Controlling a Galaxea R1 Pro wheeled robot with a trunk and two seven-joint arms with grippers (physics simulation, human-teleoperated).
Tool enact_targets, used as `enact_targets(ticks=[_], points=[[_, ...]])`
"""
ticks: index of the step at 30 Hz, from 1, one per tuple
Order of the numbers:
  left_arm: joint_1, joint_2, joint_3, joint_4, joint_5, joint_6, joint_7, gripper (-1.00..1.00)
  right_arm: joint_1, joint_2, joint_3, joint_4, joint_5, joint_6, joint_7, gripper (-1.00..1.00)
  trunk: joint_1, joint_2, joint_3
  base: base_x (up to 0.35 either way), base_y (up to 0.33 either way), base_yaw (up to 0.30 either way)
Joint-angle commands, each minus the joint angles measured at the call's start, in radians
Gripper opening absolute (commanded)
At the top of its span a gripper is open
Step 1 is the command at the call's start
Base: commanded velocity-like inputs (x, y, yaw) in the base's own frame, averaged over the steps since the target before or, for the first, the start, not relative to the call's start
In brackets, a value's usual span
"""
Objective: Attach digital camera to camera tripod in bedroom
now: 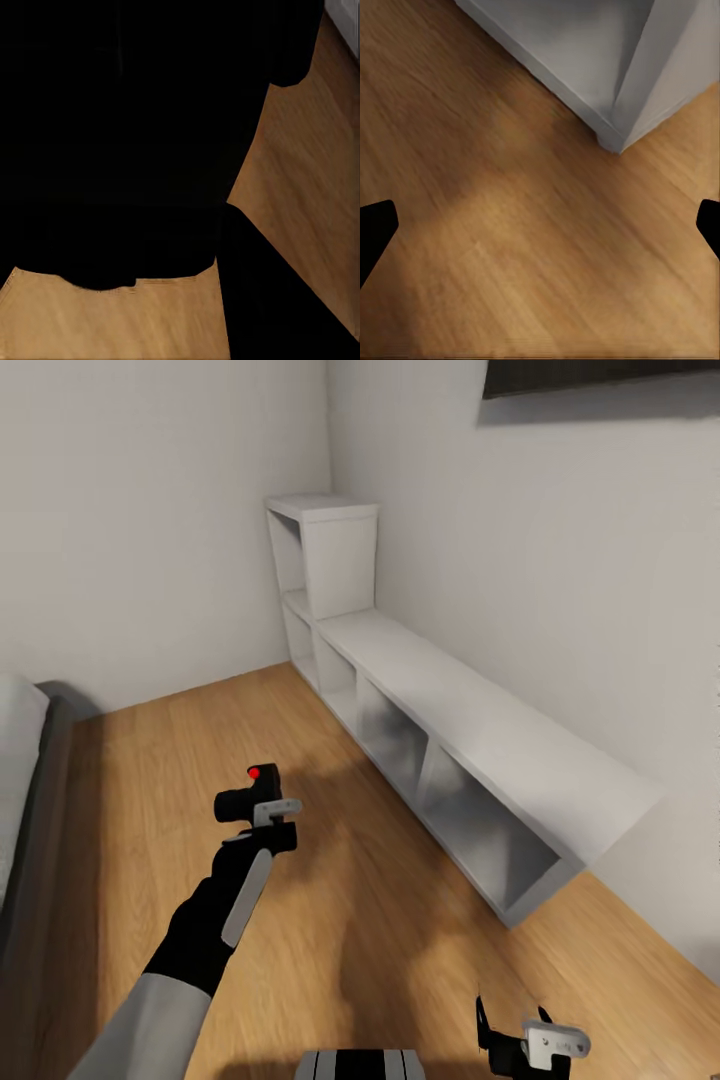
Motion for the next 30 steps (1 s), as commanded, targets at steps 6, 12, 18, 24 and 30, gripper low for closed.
enact_targets(ticks=[6,12,18,24,30], points=[[0.014,0.019,-0.003,-0.034,0.008,0.006,0.006,-1.0,0.0,-0.001,0.002,0.098,0.002,-0.141,-0.002,1.0,-0.003,0.001,0.023,0.0,0.0,0.0],[0.017,0.021,-0.003,-0.213,0.008,0.033,0.007,-1.0,0.0,-0.002,0.001,0.127,0.002,-0.153,-0.002,1.0,-0.005,0.003,0.046,0.0,0.0,0.0],[0.026,0.037,-0.06,-0.355,0.009,0.176,0.008,-1.0,0.0,-0.002,0.002,0.134,0.002,-0.156,-0.002,1.0,-0.008,0.004,0.069,0.0,0.0,0.0],[0.085,0.153,-0.21,-0.364,0.01,0.1,0.017,-1.0,0.0,-0.002,0.003,0.134,0.004,-0.157,-0.002,1.0,-0.011,0.005,0.092,0.0,0.0,0.0],[0.166,0.237,-0.26,-0.362,0.047,-0.051,0.039,-1.0,0.0,-0.002,0.004,0.134,0.005,-0.158,-0.002,1.0,-0.014,0.007,0.116,0.0,0.0,0.0]])
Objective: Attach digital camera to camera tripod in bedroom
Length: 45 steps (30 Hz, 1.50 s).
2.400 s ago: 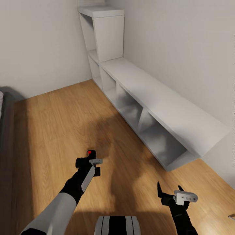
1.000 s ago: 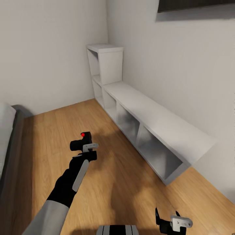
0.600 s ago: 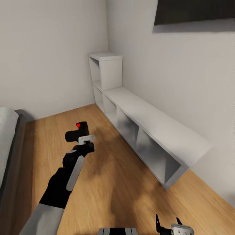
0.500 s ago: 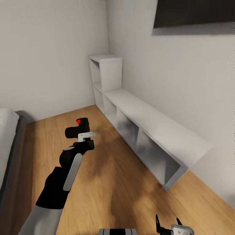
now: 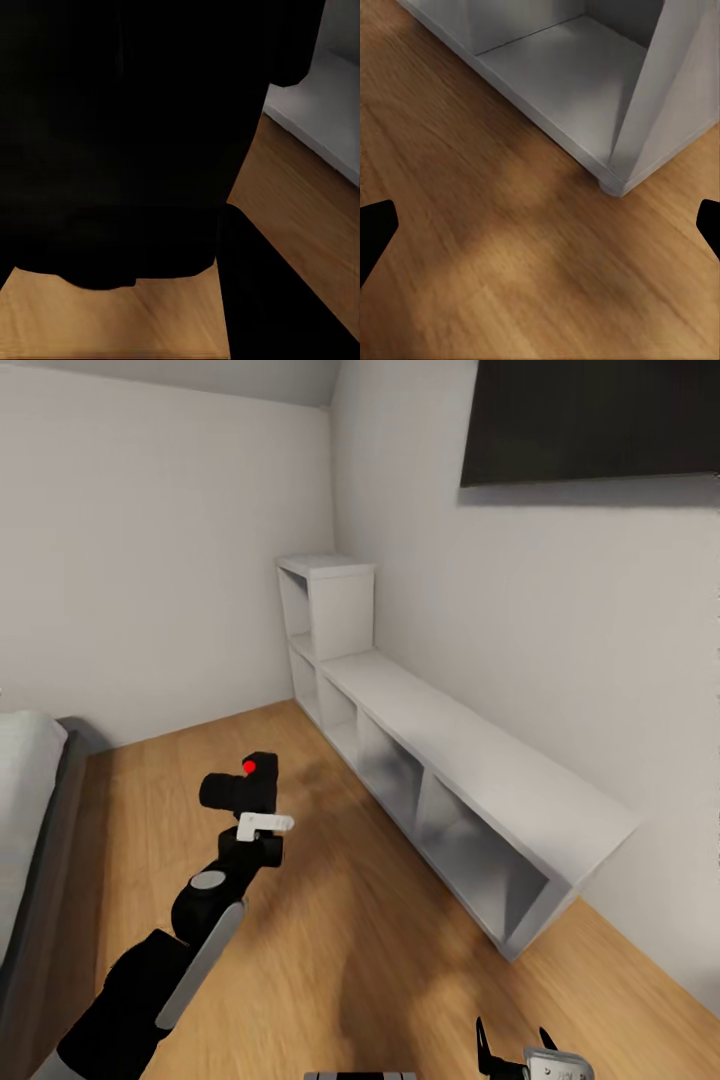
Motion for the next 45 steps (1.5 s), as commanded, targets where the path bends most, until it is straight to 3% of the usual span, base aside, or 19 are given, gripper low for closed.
enact_targets(ticks=[1,6,8,9,11,12,13,14,15,16,17,19,21,25,36,40,45], points=[[0.015,0.02,-0.005,0.0,0.035,-0.024,0.008,-1.0,0.0,0.0,0.001,-0.001,0.0,-0.002,-0.003,1.0,-0.001,0.0,0.003,0.0,0.0,0.0],[0.051,0.119,-0.018,0.013,0.173,-0.178,0.012,-1.0,0.0,0.0,0.0,-0.001,0.0,-0.001,-0.003,1.0,-0.003,0.001,0.023,0.0,0.0,0.0],[0.067,0.176,-0.069,0.029,0.244,-0.272,0.028,-1.0,0.0,0.0,-0.001,0.0,0.0,-0.001,-0.003,1.0,-0.004,0.002,0.03,0.0,0.0,0.0],[0.07,0.19,-0.09,0.033,0.26,-0.295,0.041,-1.0,0.0,0.0,-0.001,0.0,0.0,-0.001,-0.003,1.0,-0.004,0.002,0.034,0.0,0.0,0.0],[0.076,0.232,-0.169,0.042,0.305,-0.373,0.111,-1.0,0.0,0.0,-0.001,0.0,0.0,-0.002,-0.003,1.0,-0.005,0.002,0.042,0.0,0.0,0.0],[0.078,0.259,-0.24,0.045,0.333,-0.434,0.184,-1.0,0.0,0.0,-0.001,-0.001,0.0,-0.002,-0.003,1.0,-0.006,0.003,0.046,0.0,0.0,0.0],[0.078,0.272,-0.281,0.045,0.347,-0.466,0.227,-1.0,0.0,0.0,-0.001,-0.001,0.0,-0.002,-0.003,1.0,-0.006,0.003,0.05,0.0,0.0,0.0],[0.08,0.304,-0.419,0.046,0.389,-0.566,0.369,-1.0,0.0,0.0,-0.001,-0.001,0.0,-0.001,-0.003,1.0,-0.006,0.003,0.054,0.0,0.0,0.0],[0.08,0.319,-0.512,0.048,0.419,-0.622,0.458,-1.0,0.0,0.0,-0.001,-0.001,0.0,-0.002,-0.003,1.0,-0.006,0.003,0.054,0.0,0.0,0.0],[0.081,0.324,-0.556,0.049,0.434,-0.643,0.496,-1.0,0.0,0.0,-0.001,-0.001,0.0,-0.001,-0.003,1.0,-0.006,0.003,0.054,0.0,0.0,0.0],[0.081,0.331,-0.631,0.051,0.465,-0.674,0.556,-1.0,0.0,0.0,-0.001,-0.001,0.0,-0.002,-0.003,1.0,-0.006,0.003,0.054,0.0,0.0,0.0],[0.081,0.337,-0.703,0.057,0.51,-0.702,0.609,-1.0,0.0,0.0,0.0,0.0,0.0,-0.001,-0.003,1.0,-0.006,0.003,0.054,0.0,0.0,0.0],[0.081,0.34,-0.741,0.062,0.549,-0.717,0.635,-1.0,0.0,0.0,0.0,0.0,0.0,-0.001,-0.003,1.0,-0.006,0.003,0.054,0.0,0.0,0.0],[0.081,0.33,-0.778,0.101,0.61,-0.733,0.659,-1.0,0.0,0.0,-0.002,0.018,-0.001,-0.001,-0.003,1.0,-0.006,0.003,0.054,0.0,0.0,0.0],[0.081,0.324,-0.809,0.135,0.622,-0.747,0.664,-1.0,0.0,0.0,-0.004,0.045,0.0,-0.002,-0.003,1.0,-0.01,0.005,0.088,0.0,0.0,0.0],[0.081,0.325,-0.838,0.152,0.623,-0.805,0.665,-1.0,0.0,0.0,-0.005,0.06,0.0,-0.004,-0.004,1.0,-0.012,0.006,0.104,0.0,0.0,0.0],[0.081,0.332,-0.902,0.161,0.623,-0.912,0.669,-1.0,0.0,0.0,-0.005,0.073,-0.001,-0.005,-0.006,1.0,-0.015,0.007,0.123,0.0,0.0,0.0]])
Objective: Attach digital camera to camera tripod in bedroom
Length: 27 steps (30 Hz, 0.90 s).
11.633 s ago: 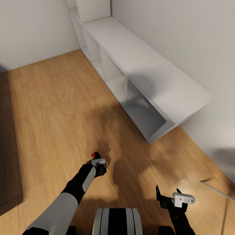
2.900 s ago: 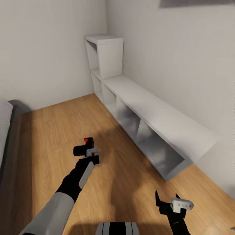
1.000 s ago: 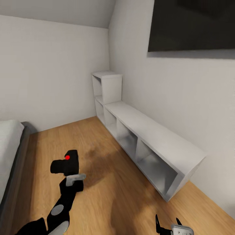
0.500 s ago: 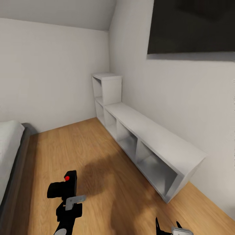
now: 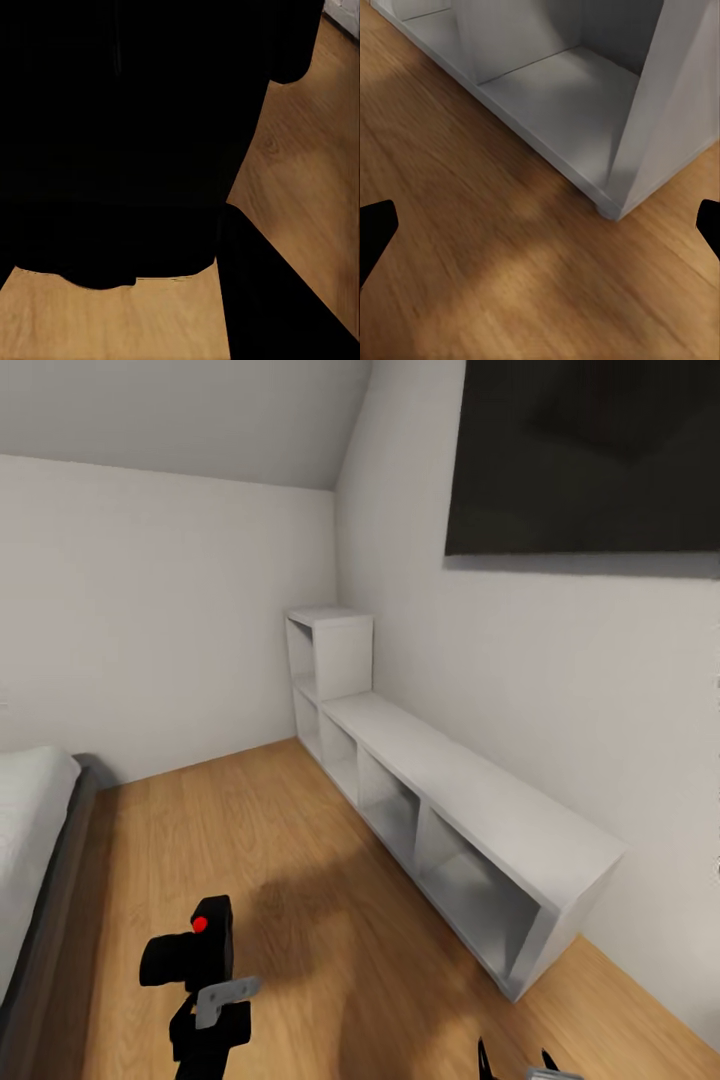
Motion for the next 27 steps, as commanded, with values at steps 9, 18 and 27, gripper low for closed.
enact_targets(ticks=[9,18,27], points=[[-0.002,-0.004,-0.043,0.054,0.005,-0.078,0.003,-1.0,0.0,0.0,-0.002,0.066,0.002,-0.039,-0.005,1.0,-0.004,0.002,0.034,0.0,0.0,0.0],[-0.002,-0.008,-0.08,0.096,0.006,-0.164,0.003,-1.0,0.0,0.0,-0.001,0.113,0.002,-0.109,-0.007,1.0,-0.008,0.004,0.069,0.0,0.0,0.0],[-0.002,-0.023,-0.083,0.13,0.006,-0.169,0.003,-1.0,0.0,0.0,-0.001,0.121,0.002,-0.112,-0.007,1.0,-0.012,0.006,0.104,0.0,0.0,0.0]])
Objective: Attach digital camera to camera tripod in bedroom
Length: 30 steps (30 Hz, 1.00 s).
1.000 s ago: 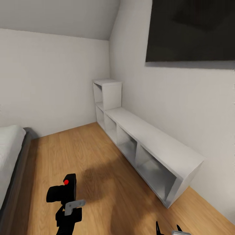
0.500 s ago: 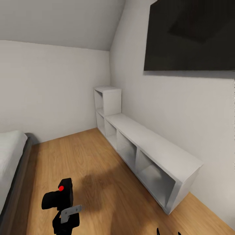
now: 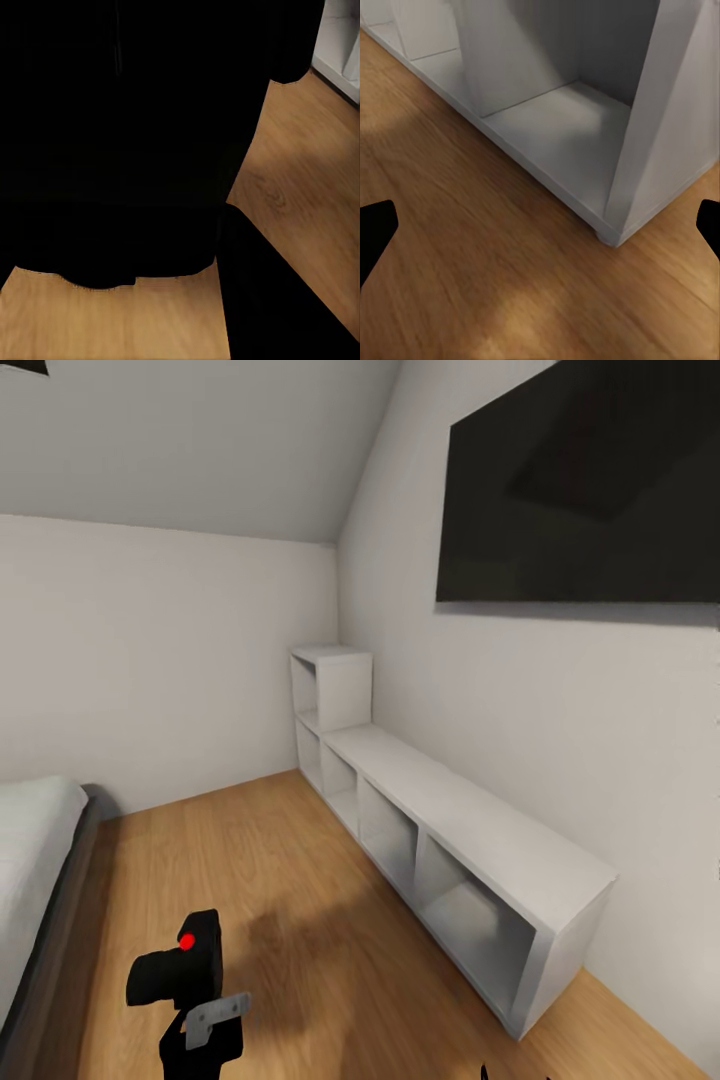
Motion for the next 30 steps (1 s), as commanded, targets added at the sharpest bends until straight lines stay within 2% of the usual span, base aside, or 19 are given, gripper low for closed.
enact_targets(ticks=[1,7,15,20,30], points=[[-0.002,-0.001,-0.004,0.0,0.003,0.0,0.002,-1.0,0.0,0.0,0.0,-0.001,0.0,-0.001,-0.003,1.0,-0.001,0.0,0.003,0.0,0.0,0.0],[-0.002,-0.003,-0.004,0.004,0.003,-0.001,0.001,-1.0,0.0,0.0,0.0,-0.001,0.0,-0.002,-0.003,1.0,-0.003,0.001,0.026,0.0,0.0,0.0],[-0.002,-0.004,-0.004,0.008,0.003,0.0,-0.001,-1.0,0.0,0.0,0.0,-0.001,0.001,-0.003,-0.002,1.0,-0.034,0.057,0.051,0.0,0.0,0.0],[-0.002,-0.025,-0.004,0.031,0.003,-0.001,-0.001,-1.0,0.0,0.0,0.0,-0.001,0.001,-0.004,-0.003,1.0,-0.053,0.092,0.067,0.0,0.0,0.0],[-0.002,-0.032,-0.004,0.042,0.003,0.0,-0.001,-1.0,0.0,0.0,0.0,-0.001,0.001,-0.004,-0.003,1.0,-0.091,0.162,0.098,0.0,0.0,0.0]])
